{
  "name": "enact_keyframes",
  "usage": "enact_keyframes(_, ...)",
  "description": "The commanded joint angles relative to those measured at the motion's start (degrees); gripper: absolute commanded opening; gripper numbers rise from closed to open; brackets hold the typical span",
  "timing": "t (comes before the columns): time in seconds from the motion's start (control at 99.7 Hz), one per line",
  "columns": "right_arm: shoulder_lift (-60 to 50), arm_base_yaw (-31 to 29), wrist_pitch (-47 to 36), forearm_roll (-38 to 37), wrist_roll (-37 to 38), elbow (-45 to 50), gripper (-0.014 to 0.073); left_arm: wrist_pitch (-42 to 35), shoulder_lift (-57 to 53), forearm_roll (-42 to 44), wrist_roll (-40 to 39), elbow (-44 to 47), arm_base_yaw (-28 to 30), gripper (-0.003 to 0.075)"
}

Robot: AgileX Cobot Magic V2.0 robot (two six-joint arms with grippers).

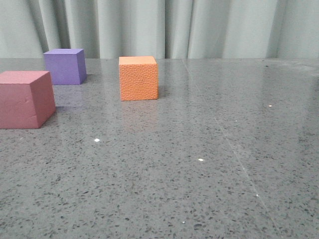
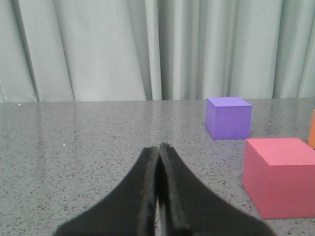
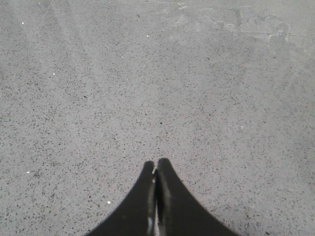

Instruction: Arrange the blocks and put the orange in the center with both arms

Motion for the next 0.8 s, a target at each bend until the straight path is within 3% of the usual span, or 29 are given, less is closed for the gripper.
enact_keyframes(0.0,-0.8,-0.4,-5.8,-1.6,0.0,-0.4,-0.0067,-4.4,-1.9,-0.1,-0.4,3.2,0.0,-0.0019)
enact_keyframes(0.261,-10.8,-6.6,-15.1,4.6,-1.3,9.8,-0.0067,-4.4,-1.9,-0.1,-0.4,3.2,0.0,-0.0019)
enact_keyframes(0.541,-19.8,-16.2,-29.0,22.0,-14.9,22.7,-0.0067,-4.4,-1.9,-0.1,-0.4,3.2,0.0,-0.0019)
enact_keyframes(0.792,-19.7,-18.4,-42.8,23.4,-15.8,31.9,-0.0067,-4.4,-1.9,-0.1,-0.4,3.2,0.0,-0.0019)
